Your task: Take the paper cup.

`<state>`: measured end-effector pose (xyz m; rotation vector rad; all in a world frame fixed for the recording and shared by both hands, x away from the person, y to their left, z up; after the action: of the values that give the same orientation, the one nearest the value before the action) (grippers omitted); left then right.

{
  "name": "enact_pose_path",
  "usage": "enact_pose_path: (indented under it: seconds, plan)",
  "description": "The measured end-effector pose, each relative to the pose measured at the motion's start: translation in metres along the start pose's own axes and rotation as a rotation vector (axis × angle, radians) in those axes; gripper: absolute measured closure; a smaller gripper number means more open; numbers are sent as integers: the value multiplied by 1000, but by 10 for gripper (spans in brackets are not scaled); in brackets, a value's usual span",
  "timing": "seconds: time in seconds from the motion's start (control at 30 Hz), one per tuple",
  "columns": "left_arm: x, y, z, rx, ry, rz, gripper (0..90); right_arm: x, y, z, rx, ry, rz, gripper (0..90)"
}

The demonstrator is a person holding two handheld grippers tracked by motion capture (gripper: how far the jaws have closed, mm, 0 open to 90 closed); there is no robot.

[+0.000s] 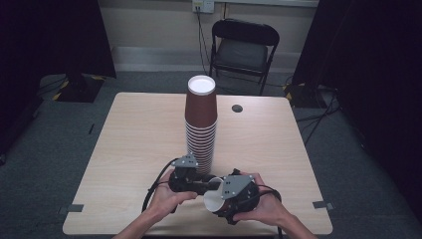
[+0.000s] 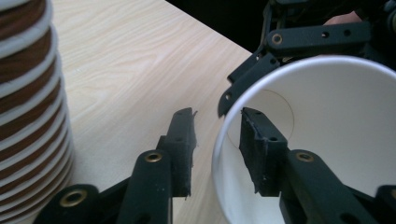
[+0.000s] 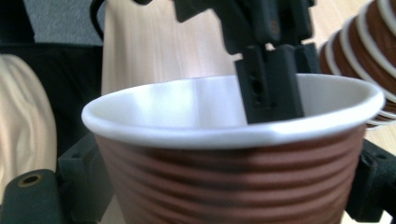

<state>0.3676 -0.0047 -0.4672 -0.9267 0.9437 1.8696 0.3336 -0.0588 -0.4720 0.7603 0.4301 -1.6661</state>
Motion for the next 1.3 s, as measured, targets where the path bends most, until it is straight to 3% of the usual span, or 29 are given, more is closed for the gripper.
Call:
enact_pose_path:
  seconds: [0.17, 0.33, 0.43, 0.5, 0.7, 1.3]
  plan:
    - [1, -4, 2, -33, 1, -18, 576, 0, 4, 1, 14, 32, -27, 103]
    - [-2, -6, 5, -72, 40, -40, 505, 2, 8, 3, 26, 51, -57, 103]
    - [0, -6, 6, -132, 40, -80, 424, 4, 11, 4, 34, 60, -72, 103]
    - [0, -3, 6, -128, 43, -80, 394, 5, 12, 5, 38, 65, -82, 103]
    - [-2, -10, 11, -172, 59, -94, 320, 8, 14, 7, 46, 78, -107, 103]
    - [6, -16, 30, -240, 97, -153, 277, 8, 24, 10, 60, 146, -198, 104]
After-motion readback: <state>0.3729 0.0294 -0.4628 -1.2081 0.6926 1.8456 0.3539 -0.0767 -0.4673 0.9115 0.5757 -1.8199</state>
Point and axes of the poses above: each handheld gripper's, and its own axes: z roughly backward along the jaws, x roughly out of its underside, y roughly to its right, the point moved 10 cm from there along -z, roughly forward along the jaws, and after that the axes turned 7 degrees about -z, right-handed, at the moved point
